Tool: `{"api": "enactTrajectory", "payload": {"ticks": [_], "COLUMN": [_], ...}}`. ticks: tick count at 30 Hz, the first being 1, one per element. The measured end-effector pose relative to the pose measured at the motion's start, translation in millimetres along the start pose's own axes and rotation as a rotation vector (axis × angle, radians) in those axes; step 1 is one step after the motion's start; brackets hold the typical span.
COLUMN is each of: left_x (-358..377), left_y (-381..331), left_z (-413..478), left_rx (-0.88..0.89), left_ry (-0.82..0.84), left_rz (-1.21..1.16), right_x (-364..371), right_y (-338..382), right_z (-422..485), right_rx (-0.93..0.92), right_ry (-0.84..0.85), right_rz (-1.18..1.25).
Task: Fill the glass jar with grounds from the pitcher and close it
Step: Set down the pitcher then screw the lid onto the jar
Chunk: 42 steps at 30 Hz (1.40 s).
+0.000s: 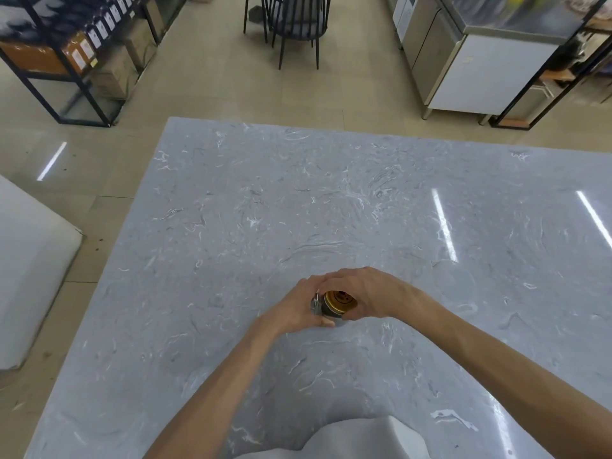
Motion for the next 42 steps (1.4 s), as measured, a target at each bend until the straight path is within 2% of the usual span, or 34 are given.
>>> {"api": "enactTrajectory", "payload": {"ticks": [6,11,13,17,19,21,24,27,30,37,40,42], "left_x": [1,0,0,5,10,12,13,13,12,11,13,13], "left_y": [6,7,8,3,-3,-7,-5,-5,-6,5,6,5], "left_z": [3,6,6,8,7,4,-1,-1,-1,1,2,3], "left_rx": [0.049,0.073,0.07,0.092,0.111,0.128,0.12,0.111,0.094,0.037,0.032,0.046], "left_ry": [-0.014,-0.011,0.002,-0.004,0.004,-0.009,-0.039,-0.055,-0.033,0.004,0.008,0.013], "left_rz": [0.013,0.024,0.034,0.067,0.064,0.054,0.05,0.032,0.029,-0.02,-0.043,-0.043], "right_x": [10,6,4,17,10,2,13,22,17,1,3,4], "right_y": [4,5,4,0,1,-6,-5,0,5,8,6,2], "right_z": [-3,0,0,-6,-8,-10,-15,-22,-18,-10,-18,-21], "right_rx": [0.036,0.124,0.237,0.581,0.651,0.68,0.667,0.656,0.513,0.183,0.054,0.032], "right_ry": [-0.122,-0.095,-0.091,-0.15,-0.22,-0.223,-0.12,-0.154,-0.166,0.095,0.092,0.069], "right_rz": [-0.077,-0.054,-0.043,-0.157,-0.203,-0.215,-0.083,-0.01,-0.042,-0.101,-0.083,-0.048]}}
Point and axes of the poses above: each hand's wrist, its own z-axis towards the middle knuckle, its own x-axis out of the palm, y = z × x, the point moved 7 cm from there along z, towards the middle knuckle, and after that the axes turned 13 degrees about x, right-handed, at the moved point
